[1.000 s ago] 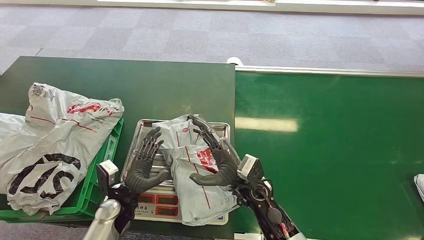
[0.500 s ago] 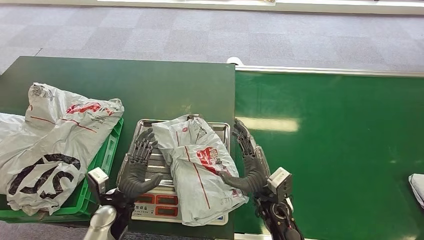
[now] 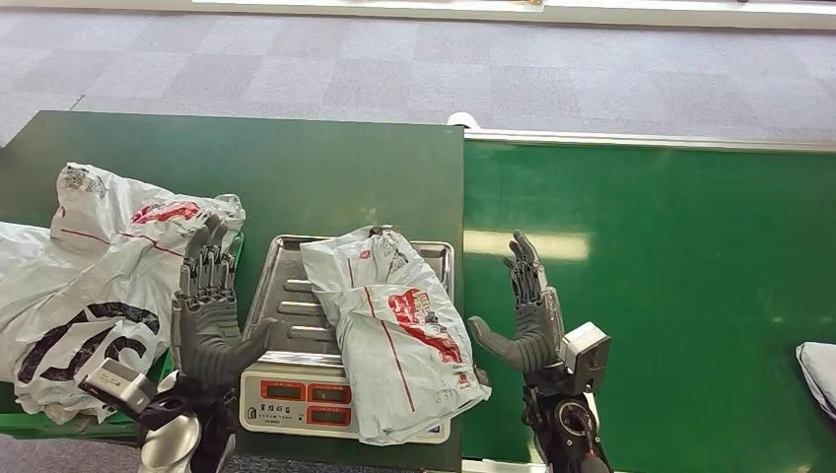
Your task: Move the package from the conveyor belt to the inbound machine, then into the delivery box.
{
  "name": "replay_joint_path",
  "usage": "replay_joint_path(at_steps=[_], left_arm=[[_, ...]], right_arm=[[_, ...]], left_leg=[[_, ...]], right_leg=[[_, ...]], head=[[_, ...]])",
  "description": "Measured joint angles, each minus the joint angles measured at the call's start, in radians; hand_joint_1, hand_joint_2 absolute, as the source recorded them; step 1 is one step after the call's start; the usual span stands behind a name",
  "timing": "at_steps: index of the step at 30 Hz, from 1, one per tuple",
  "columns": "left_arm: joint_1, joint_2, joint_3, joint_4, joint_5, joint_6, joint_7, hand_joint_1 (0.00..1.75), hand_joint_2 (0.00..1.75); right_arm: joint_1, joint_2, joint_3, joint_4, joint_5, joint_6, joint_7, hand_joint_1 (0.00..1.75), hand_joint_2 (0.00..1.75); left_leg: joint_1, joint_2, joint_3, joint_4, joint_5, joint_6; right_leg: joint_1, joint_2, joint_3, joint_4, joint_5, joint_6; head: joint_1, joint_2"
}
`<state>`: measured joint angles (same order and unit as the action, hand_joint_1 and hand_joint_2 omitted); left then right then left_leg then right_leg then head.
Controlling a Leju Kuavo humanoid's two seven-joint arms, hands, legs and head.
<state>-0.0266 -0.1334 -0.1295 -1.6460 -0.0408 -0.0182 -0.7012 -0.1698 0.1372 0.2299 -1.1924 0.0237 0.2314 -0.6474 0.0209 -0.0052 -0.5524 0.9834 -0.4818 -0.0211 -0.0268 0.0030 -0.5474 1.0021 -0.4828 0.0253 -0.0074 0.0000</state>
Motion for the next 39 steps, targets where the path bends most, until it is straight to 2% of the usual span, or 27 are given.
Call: replay_joint_path(at_steps=[4, 7, 9, 13, 17, 21, 26, 39], left_arm=[[0.004, 0.016, -0.062, -0.082, -0.039, 0.096, 0.000, 0.00, 1.75], [-0.011, 0.063, -0.173, -0.097, -0.129, 0.229, 0.000, 0.00, 1.75], [-0.028, 0.095, -0.257, -0.072, -0.235, 0.268, 0.000, 0.00, 1.75], [-0.045, 0.112, -0.344, 0.067, -0.539, 0.178, 0.025, 0.00, 1.75], [-0.063, 0.112, -0.370, 0.206, -0.687, 0.067, 0.058, 0.00, 1.75], [-0.077, 0.110, -0.383, 0.292, -0.707, 0.020, 0.062, 0.00, 1.75], [-0.100, 0.109, -0.389, 0.339, -0.720, -0.028, 0.072, 0.00, 1.75], [-0.133, 0.105, -0.394, 0.390, -0.735, -0.057, 0.079, 0.02, 1.75]], right_arm=[[0.001, 0.006, -0.017, 0.010, -0.002, -0.009, 0.012, 0.00, 1.75], [0.003, 0.010, -0.021, 0.012, 0.000, -0.013, 0.018, 0.00, 1.75], [0.005, 0.012, -0.022, 0.012, 0.002, -0.012, 0.019, 0.00, 1.75], [0.008, 0.012, -0.027, 0.012, 0.007, -0.003, 0.020, 0.00, 1.75], [0.019, 0.011, -0.036, 0.012, 0.015, 0.005, 0.016, 0.00, 1.75], [0.033, 0.011, -0.046, 0.012, 0.017, 0.005, 0.015, 0.00, 1.75], [0.050, 0.010, -0.056, 0.001, 0.021, 0.005, 0.016, 0.00, 1.75], [0.074, 0.012, -0.067, -0.026, 0.031, 0.005, 0.019, 0.00, 1.75]], left_leg=[[0.000, 0.000, 0.000, 0.000, 0.000, 0.000], [0.000, 0.000, 0.000, 0.000, 0.000, 0.000], [0.000, 0.000, 0.000, 0.000, 0.000, 0.000], [0.000, 0.001, 0.001, 0.000, 0.000, 0.000], [0.000, 0.001, 0.001, 0.000, 0.000, 0.000], [0.000, 0.002, 0.000, 0.000, 0.000, 0.000], [0.000, 0.001, 0.000, 0.000, 0.000, 0.000], [0.000, 0.000, 0.002, 0.000, 0.000, 0.000]], right_leg=[[0.000, 0.000, -0.001, 0.000, 0.000, 0.000], [0.000, 0.000, -0.001, 0.000, 0.000, 0.000], [0.000, 0.000, 0.000, 0.000, 0.000, 0.000], [0.000, 0.000, 0.000, 0.000, 0.000, 0.000], [0.000, 0.001, -0.001, 0.000, 0.000, 0.000], [0.000, 0.001, -0.001, 0.000, 0.000, 0.000], [0.000, 0.001, 0.000, 0.000, 0.000, 0.000], [0.000, 0.000, 0.002, 0.000, 0.000, 0.000]], head=[[0.000, 0.000], [0.000, 0.000], [0.000, 0.000], [0.000, 0.000], [0.000, 0.000], [0.000, 0.000], [0.000, 0.000], [0.000, 0.000]])
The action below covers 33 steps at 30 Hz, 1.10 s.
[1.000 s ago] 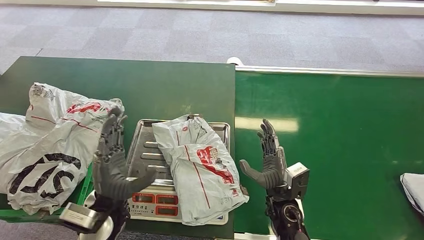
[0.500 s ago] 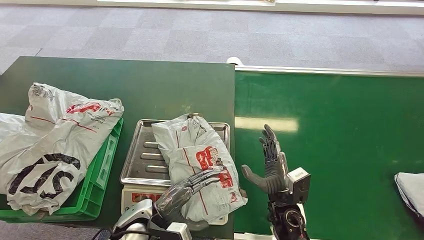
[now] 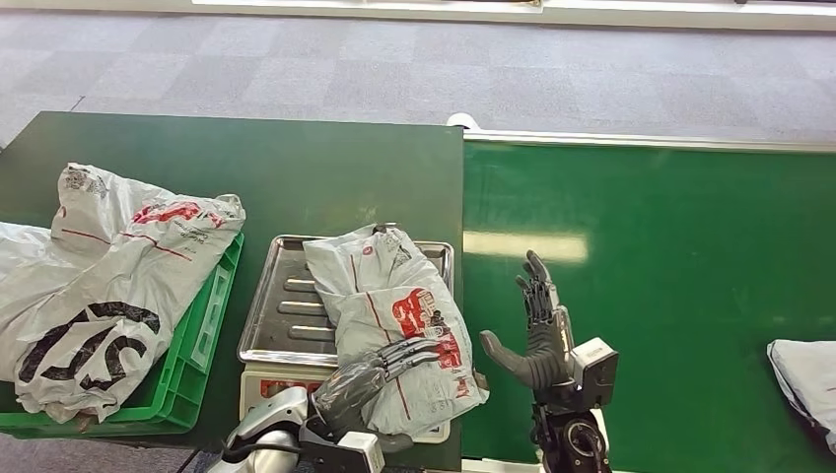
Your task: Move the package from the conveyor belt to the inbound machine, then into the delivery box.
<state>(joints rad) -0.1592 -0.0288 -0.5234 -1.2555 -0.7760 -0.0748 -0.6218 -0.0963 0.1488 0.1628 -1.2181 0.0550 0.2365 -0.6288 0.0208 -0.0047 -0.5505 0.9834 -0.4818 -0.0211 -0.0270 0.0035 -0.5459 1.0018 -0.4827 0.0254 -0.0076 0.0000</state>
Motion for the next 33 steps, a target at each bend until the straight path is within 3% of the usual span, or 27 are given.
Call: replay_joint_path(at_steps=[1, 4, 5, 6, 28, 32, 33], left_arm=[[-0.002, -0.001, 0.000, 0.004, -0.001, 0.000, 0.000, 0.15, 1.75], [-0.006, -0.002, 0.000, 0.014, -0.002, 0.007, -0.002, 1.27, 1.75], [-0.007, -0.002, 0.000, 0.017, -0.002, 0.012, -0.004, 1.52, 1.75], [-0.008, -0.003, 0.000, 0.019, -0.002, 0.016, -0.006, 1.56, 1.75], [-0.027, -0.016, 0.001, 0.039, -0.016, 0.096, -0.015, 1.40, 1.75], [-0.024, -0.018, 0.004, 0.039, -0.010, 0.154, -0.029, 0.89, 1.75], [-0.021, -0.019, 0.006, 0.039, -0.005, 0.180, -0.035, 0.89, 1.75]], right_arm=[[0.002, 0.000, -0.002, -0.003, 0.002, 0.000, 0.001, 0.00, 1.75], [0.007, 0.001, -0.005, -0.008, 0.005, 0.000, 0.002, 0.00, 1.75], [0.008, 0.001, -0.006, -0.009, 0.005, 0.000, 0.002, 0.00, 1.75], [0.008, 0.001, -0.007, -0.009, 0.005, 0.000, 0.003, 0.00, 1.75], [0.008, 0.006, -0.012, -0.010, 0.011, 0.000, 0.012, 0.00, 1.75], [0.008, 0.007, -0.012, -0.010, 0.010, 0.000, 0.013, 0.00, 1.75], [0.008, 0.007, -0.012, -0.010, 0.009, 0.000, 0.014, 0.00, 1.75]], left_leg=[[0.000, 0.000, 0.000, 0.000, 0.000, 0.000], [0.000, 0.000, 0.000, 0.000, 0.000, 0.000], [0.000, 0.000, 0.000, 0.000, 0.000, 0.000], [0.000, 0.000, 0.001, 0.000, 0.000, 0.000], [0.000, 0.000, 0.001, 0.000, 0.000, 0.000], [0.000, 0.000, 0.001, 0.000, 0.000, 0.000], [0.000, 0.000, 0.001, 0.000, 0.000, 0.000]], right_leg=[[0.000, 0.000, 0.000, 0.000, 0.000, 0.000], [0.000, 0.000, 0.001, 0.000, 0.000, 0.000], [0.000, 0.000, 0.001, 0.000, 0.000, 0.000], [0.000, 0.000, 0.001, 0.000, 0.000, 0.000], [0.000, 0.000, 0.001, 0.000, 0.000, 0.000], [0.000, 0.000, 0.001, 0.000, 0.000, 0.000], [0.000, 0.000, 0.001, 0.000, 0.000, 0.000]], head=[[0.000, 0.000], [0.000, 0.000], [0.000, 0.000], [0.000, 0.000], [0.000, 0.000], [0.000, 0.000], [0.000, 0.000]])
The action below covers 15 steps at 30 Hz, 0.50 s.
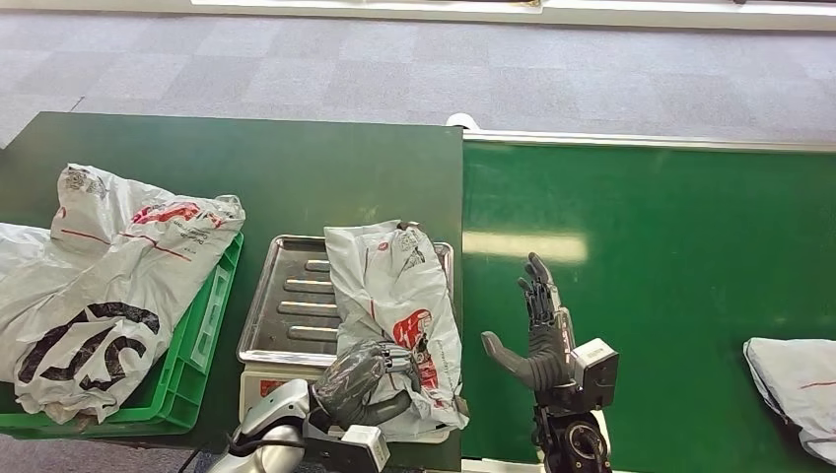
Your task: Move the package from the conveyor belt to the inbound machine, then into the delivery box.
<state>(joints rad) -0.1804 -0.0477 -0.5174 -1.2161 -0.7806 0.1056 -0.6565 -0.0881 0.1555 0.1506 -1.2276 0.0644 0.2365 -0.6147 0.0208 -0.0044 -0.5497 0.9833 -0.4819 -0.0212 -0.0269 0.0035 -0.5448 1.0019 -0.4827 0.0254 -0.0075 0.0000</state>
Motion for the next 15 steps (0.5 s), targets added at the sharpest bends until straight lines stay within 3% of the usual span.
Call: replay_joint_path(at_steps=[6, 8, 10, 11, 15], left_arm=[[0.009, -0.005, 0.017, 0.000, 0.021, 0.092, -0.008, 0.89, 1.75], [0.011, -0.005, 0.019, 0.000, 0.021, 0.094, -0.008, 1.17, 1.75], [0.012, -0.005, 0.020, 0.000, 0.022, 0.097, -0.009, 1.58, 1.75], [0.013, -0.005, 0.021, -0.001, 0.024, 0.103, -0.010, 1.67, 1.75], [0.024, -0.008, 0.035, -0.013, 0.068, 0.160, -0.029, 1.75, 1.75]], right_arm=[[-0.003, 0.003, -0.001, 0.000, -0.004, 0.000, 0.004, 0.00, 1.75], [-0.004, 0.003, -0.002, 0.000, -0.004, 0.000, 0.004, 0.00, 1.75], [-0.005, 0.003, -0.002, 0.000, -0.004, 0.000, 0.004, 0.00, 1.75], [-0.006, 0.004, -0.002, 0.000, -0.004, 0.000, 0.004, 0.00, 1.75], [-0.009, 0.004, -0.003, 0.001, -0.006, 0.000, 0.005, 0.00, 1.75]], left_leg=[[0.000, -0.001, 0.000, 0.000, 0.000, 0.000], [0.000, -0.001, 0.000, 0.000, 0.000, 0.000], [0.000, -0.001, 0.000, 0.000, 0.000, 0.000], [0.000, -0.001, 0.000, 0.000, 0.000, 0.000], [0.000, 0.000, -0.001, 0.000, 0.000, 0.000]], right_leg=[[0.000, 0.000, 0.000, 0.000, 0.000, 0.000], [0.000, 0.000, 0.000, 0.000, 0.000, 0.000], [0.000, 0.000, 0.000, 0.000, 0.000, 0.000], [0.000, 0.000, 0.000, 0.000, 0.000, 0.000], [0.000, 0.000, 0.000, 0.000, 0.000, 0.000]], head=[[0.000, 0.000], [0.000, 0.000], [0.000, 0.000], [0.000, 0.000], [0.000, 0.000]])
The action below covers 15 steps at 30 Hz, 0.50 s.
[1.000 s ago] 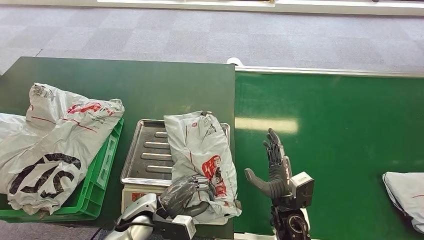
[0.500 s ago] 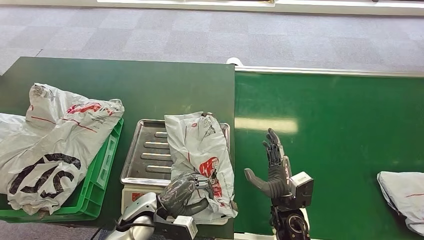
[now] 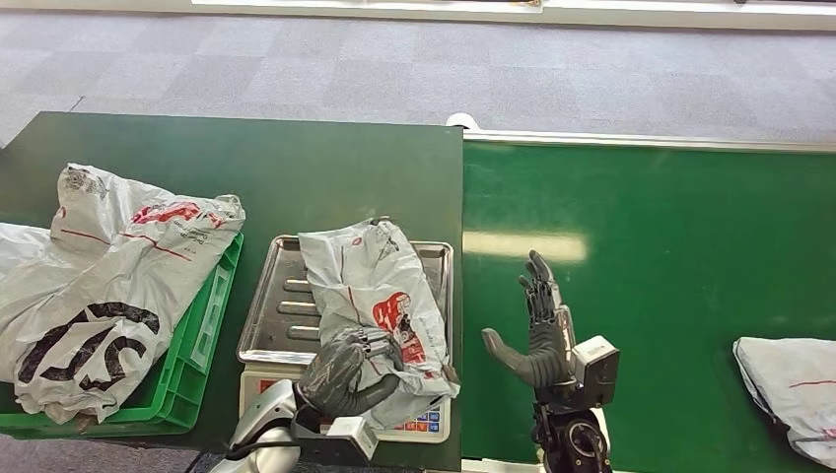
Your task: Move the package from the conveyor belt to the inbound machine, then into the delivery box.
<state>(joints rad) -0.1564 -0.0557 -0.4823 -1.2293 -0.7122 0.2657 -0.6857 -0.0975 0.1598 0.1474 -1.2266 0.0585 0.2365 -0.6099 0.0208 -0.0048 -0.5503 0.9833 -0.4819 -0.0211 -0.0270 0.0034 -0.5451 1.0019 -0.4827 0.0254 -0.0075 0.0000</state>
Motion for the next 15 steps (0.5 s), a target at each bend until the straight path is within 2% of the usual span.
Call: replay_joint_path(at_steps=[8, 14, 15], left_arm=[[0.021, 0.012, 0.007, -0.102, 0.174, 0.201, -0.013, 1.75, 1.75], [0.022, 0.027, 0.007, -0.154, 0.197, 0.228, -0.013, 1.75, 1.75], [0.022, 0.029, 0.007, -0.158, 0.198, 0.229, -0.013, 1.75, 1.31]], right_arm=[[-0.016, 0.000, 0.000, 0.009, -0.011, -0.008, 0.000, 0.00, 1.75], [-0.020, 0.001, 0.000, 0.012, -0.013, -0.009, 0.000, 0.00, 1.75], [-0.020, 0.001, 0.000, 0.013, -0.013, -0.009, 0.000, 0.00, 1.75]], left_leg=[[0.000, 0.000, 0.000, 0.000, 0.000, 0.000], [0.000, 0.000, 0.000, 0.000, 0.000, 0.000], [0.000, 0.000, 0.000, 0.000, 0.000, 0.000]], right_leg=[[0.000, 0.000, 0.000, 0.000, 0.000, 0.000], [0.000, 0.000, 0.000, 0.000, 0.000, 0.000], [0.000, 0.000, 0.000, 0.000, 0.000, 0.000]], head=[[0.000, 0.000], [0.000, 0.000], [0.000, 0.000]])
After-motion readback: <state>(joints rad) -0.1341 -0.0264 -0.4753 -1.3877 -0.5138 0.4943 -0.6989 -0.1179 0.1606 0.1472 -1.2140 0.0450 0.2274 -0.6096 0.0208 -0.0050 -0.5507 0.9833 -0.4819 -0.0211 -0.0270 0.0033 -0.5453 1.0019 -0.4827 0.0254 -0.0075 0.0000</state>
